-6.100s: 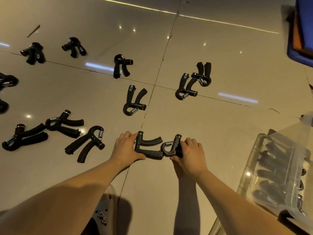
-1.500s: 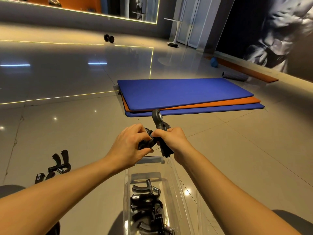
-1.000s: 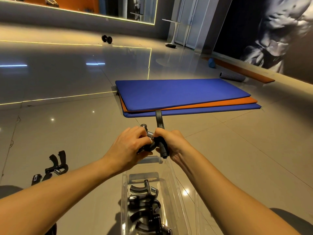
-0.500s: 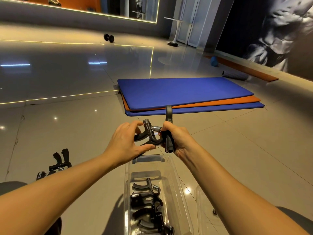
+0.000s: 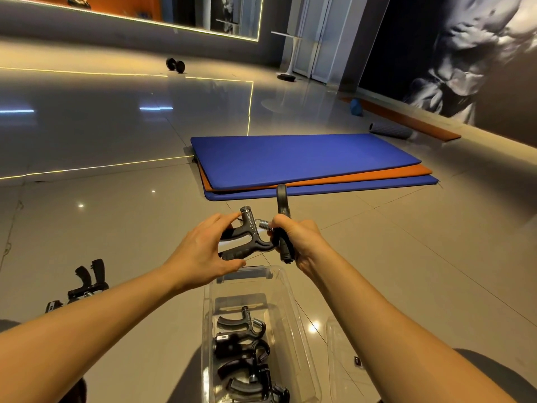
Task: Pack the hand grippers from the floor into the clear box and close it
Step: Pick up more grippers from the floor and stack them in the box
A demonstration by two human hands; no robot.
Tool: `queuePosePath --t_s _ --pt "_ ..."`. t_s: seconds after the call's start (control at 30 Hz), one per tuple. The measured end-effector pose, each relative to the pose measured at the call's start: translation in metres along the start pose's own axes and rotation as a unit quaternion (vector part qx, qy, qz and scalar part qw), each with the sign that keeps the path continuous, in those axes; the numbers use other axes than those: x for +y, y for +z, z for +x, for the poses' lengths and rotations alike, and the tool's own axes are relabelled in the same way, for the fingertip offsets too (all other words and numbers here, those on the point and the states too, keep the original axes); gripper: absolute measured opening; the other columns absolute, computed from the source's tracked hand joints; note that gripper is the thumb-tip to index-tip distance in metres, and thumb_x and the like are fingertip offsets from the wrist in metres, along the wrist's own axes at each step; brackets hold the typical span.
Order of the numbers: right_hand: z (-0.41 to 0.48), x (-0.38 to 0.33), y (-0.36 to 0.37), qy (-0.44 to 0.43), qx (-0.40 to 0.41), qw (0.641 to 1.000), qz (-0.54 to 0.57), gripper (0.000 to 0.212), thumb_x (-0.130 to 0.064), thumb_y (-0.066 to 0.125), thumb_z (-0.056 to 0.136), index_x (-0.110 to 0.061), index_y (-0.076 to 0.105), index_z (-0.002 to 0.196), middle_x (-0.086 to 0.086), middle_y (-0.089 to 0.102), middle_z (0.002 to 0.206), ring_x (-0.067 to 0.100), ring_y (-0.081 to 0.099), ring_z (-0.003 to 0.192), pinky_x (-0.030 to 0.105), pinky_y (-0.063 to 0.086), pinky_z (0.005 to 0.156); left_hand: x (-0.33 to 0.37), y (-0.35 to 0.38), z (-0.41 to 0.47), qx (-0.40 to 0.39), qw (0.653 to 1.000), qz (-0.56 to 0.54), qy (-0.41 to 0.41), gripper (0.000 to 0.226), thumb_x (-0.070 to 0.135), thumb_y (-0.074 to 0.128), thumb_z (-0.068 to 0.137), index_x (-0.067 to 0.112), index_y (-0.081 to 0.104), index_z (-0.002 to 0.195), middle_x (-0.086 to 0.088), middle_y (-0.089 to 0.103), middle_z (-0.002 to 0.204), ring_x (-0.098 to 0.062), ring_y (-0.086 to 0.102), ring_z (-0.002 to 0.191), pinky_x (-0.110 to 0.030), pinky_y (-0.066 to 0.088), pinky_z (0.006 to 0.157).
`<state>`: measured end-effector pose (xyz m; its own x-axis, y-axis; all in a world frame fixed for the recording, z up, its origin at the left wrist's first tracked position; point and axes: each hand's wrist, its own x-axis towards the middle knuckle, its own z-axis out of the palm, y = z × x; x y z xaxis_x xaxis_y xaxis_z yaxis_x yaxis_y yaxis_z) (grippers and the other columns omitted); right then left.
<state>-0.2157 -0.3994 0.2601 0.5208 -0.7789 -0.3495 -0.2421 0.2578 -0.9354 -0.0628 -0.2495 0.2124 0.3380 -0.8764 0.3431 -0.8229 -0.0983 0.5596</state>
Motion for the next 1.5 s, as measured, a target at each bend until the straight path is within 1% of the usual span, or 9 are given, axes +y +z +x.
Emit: queuePosePath --t_s 0.2,0.4,0.63,0.87,1.0,1.1,1.27,1.4,1.5 --pt "-0.002 0.001 0.0 -0.012 -0.004 1.0 -0.02 0.037 -0.027 0.078 0.079 0.0 0.07 0.103 0.018 0.075 0.102 0.023 0.068 0.084 0.034 0.056 0.068 0.002 -0.001 -0.002 -0.009 1.0 0.009 -0.004 0.09 0.038 0.083 0.078 0.027 0.035 0.154 0.015 0.046 0.122 -0.008 0.052 0.113 -0.02 0.043 0.095" --pt "-0.004 0.003 0.0 -0.042 -0.002 0.998 -0.049 0.037 -0.035 0.079 0.08 -0.004 0.071 0.098 0.012 0.075 0.092 0.02 0.067 0.082 0.032 0.047 0.062 0.003 -0.005 0.002 0.028 0.994 0.098 0.033 0.072 0.053 0.077 0.078 0.027 0.054 0.141 0.013 0.053 0.114 -0.008 0.041 0.107 -0.03 0.036 0.095" --pt "-0.002 0.006 -0.008 -0.088 0.003 0.992 -0.094 0.039 -0.042 0.082 0.078 -0.011 0.067 0.097 0.01 0.073 0.093 0.022 0.067 0.089 0.03 0.047 0.066 0.004 -0.003 0.007 0.028 0.995 0.093 0.023 0.069 0.053 0.077 0.079 0.029 0.055 0.14 0.014 0.053 0.115 -0.008 0.042 0.107 -0.028 0.036 0.089" --pt "0.02 0.028 -0.04 -0.152 0.08 0.909 -0.379 0.066 -0.054 0.081 0.076 -0.021 0.047 0.124 -0.005 0.057 0.108 0.023 0.062 0.098 0.044 0.058 0.082 -0.007 0.027 -0.01 -0.044 0.987 0.155 -0.006 0.073 0.06 0.072 0.081 0.031 0.05 0.144 0.012 0.055 0.129 -0.008 0.04 0.119 -0.031 0.027 0.103" --pt "0.034 0.061 -0.055 -0.123 0.09 0.886 -0.437 0.064 -0.058 0.077 0.078 -0.022 0.05 0.122 -0.002 0.064 0.118 0.025 0.062 0.108 0.045 0.045 0.1 -0.02 0.061 -0.02 -0.114 0.98 0.165 -0.015 0.074 0.061 0.07 0.08 0.031 0.048 0.145 0.011 0.055 0.131 -0.01 0.041 0.122 -0.033 0.03 0.106" --pt "0.041 0.087 -0.065 -0.11 0.093 0.867 -0.478 0.066 -0.059 0.076 0.078 -0.022 0.049 0.125 -0.003 0.065 0.124 0.026 0.06 0.114 0.044 0.037 0.098 -0.029 0.096 -0.03 -0.143 0.973 0.176 -0.04 0.076 0.063 0.07 0.078 0.032 0.048 0.145 0.011 0.056 0.131 -0.011 0.044 0.122 -0.036 0.034 0.107" --pt "0.053 0.112 -0.064 -0.102 0.071 0.863 -0.489 0.067 -0.057 0.077 0.078 -0.022 0.048 0.128 -0.003 0.062 0.125 0.026 0.057 0.118 0.046 0.038 0.097 -0.043 0.161 -0.05 -0.202 0.96 0.173 -0.088 0.071 0.052 0.075 0.075 0.03 0.054 0.139 0.01 0.058 0.127 -0.014 0.046 0.122 -0.039 0.033 0.109" --pt "0.068 0.127 -0.06 -0.099 0.053 0.878 -0.465 0.066 -0.055 0.078 0.077 -0.023 0.048 0.128 -0.005 0.062 0.126 0.025 0.057 0.118 0.046 0.039 0.096 -0.061 0.204 -0.057 -0.23 0.943 0.177 -0.163 0.066 0.025 0.076 0.077 0.025 0.055 0.14 0.004 0.056 0.133 -0.02 0.042 0.128 -0.039 0.036 0.11" --pt "0.079 0.139 -0.064 -0.088 0.045 0.895 -0.436 0.065 -0.055 0.079 0.077 -0.025 0.048 0.126 -0.006 0.063 0.126 0.024 0.058 0.117 0.045 0.041 0.099 -0.073 0.228 -0.055 -0.248 0.925 0.173 -0.228 0.054 0.021 0.073 0.079 0.025 0.059 0.131 0.002 0.058 0.126 -0.023 0.044 0.125 -0.042 0.039 0.108"
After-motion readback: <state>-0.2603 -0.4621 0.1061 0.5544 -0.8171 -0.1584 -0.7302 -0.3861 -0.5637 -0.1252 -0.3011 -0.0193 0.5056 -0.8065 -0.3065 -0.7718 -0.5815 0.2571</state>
